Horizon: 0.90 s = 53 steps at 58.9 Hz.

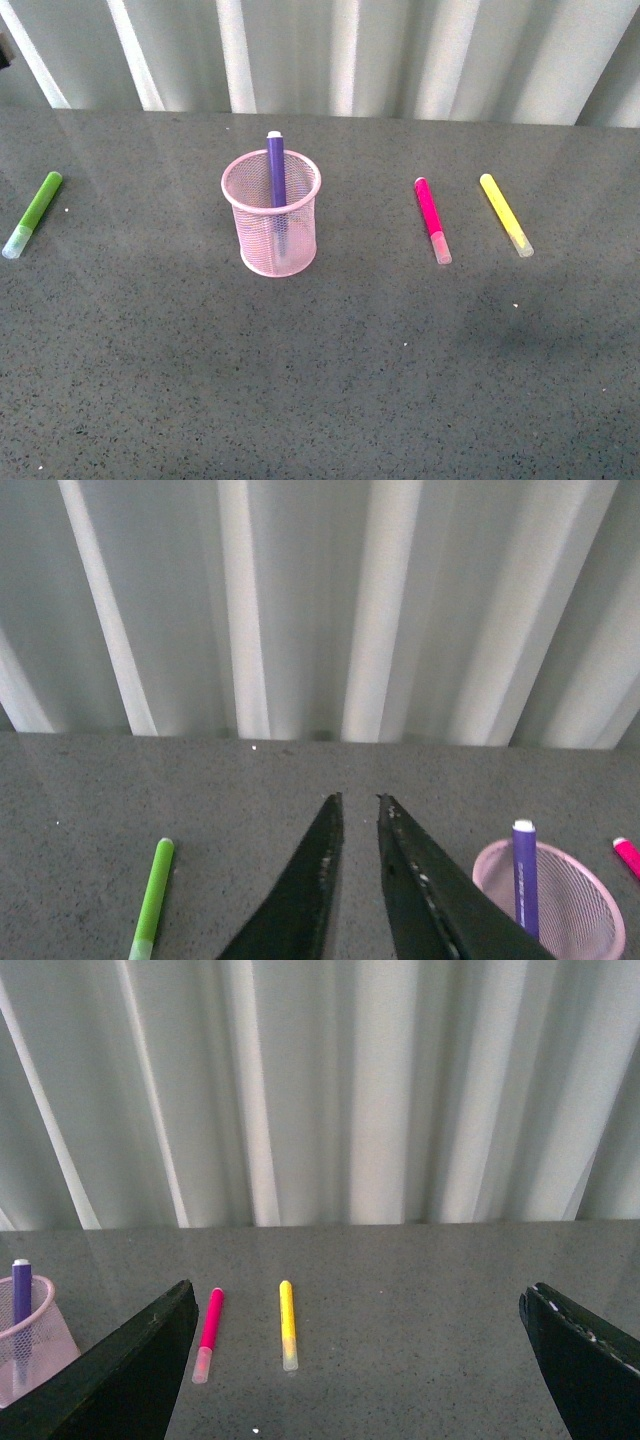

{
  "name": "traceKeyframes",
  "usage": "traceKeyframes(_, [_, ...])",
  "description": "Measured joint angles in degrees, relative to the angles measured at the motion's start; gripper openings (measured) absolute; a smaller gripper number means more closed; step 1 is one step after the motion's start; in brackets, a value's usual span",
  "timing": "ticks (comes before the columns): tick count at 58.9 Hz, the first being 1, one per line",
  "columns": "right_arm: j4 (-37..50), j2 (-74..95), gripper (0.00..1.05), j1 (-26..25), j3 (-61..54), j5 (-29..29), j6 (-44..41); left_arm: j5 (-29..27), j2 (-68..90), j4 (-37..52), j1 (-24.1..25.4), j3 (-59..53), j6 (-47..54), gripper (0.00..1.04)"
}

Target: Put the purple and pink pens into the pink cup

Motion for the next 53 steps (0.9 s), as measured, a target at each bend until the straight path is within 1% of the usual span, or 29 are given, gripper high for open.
traceKeyframes(2, [0.0,0.0,0.98,0.0,0.0,0.0,0.0,0.7,-1.2,-0.4,0.3,-1.0,0.1,0.11])
traceKeyframes(3, [0.0,0.0,0.98,0.0,0.0,0.0,0.0,1.0,-2.6,-0.8,0.7,-2.1,0.2,0.05])
traceKeyframes(4, [0.0,0.0,0.98,0.0,0.0,0.0,0.0,1.2,-3.1,-1.0,0.9,-2.4,0.2,0.04])
traceKeyframes(13, [0.0,0.0,0.98,0.0,0.0,0.0,0.0,2.9,-11.1,-4.2,3.2,-7.0,0.4,0.04])
traceKeyframes(26, [0.0,0.0,0.98,0.0,0.0,0.0,0.0,5.2,-21.4,-10.7,5.2,-11.1,0.5,0.04])
traceKeyframes(29, [0.0,0.0,0.98,0.0,0.0,0.0,0.0,8.5,-23.8,-12.5,7.2,-11.7,0.5,0.04])
traceKeyframes(35, [0.0,0.0,0.98,0.0,0.0,0.0,0.0,9.2,-28.7,-16.1,9.5,-12.9,0.5,0.04])
traceKeyframes(53, [0.0,0.0,0.98,0.0,0.0,0.0,0.0,9.6,-42.3,-27.4,9.7,-14.4,0.5,0.04])
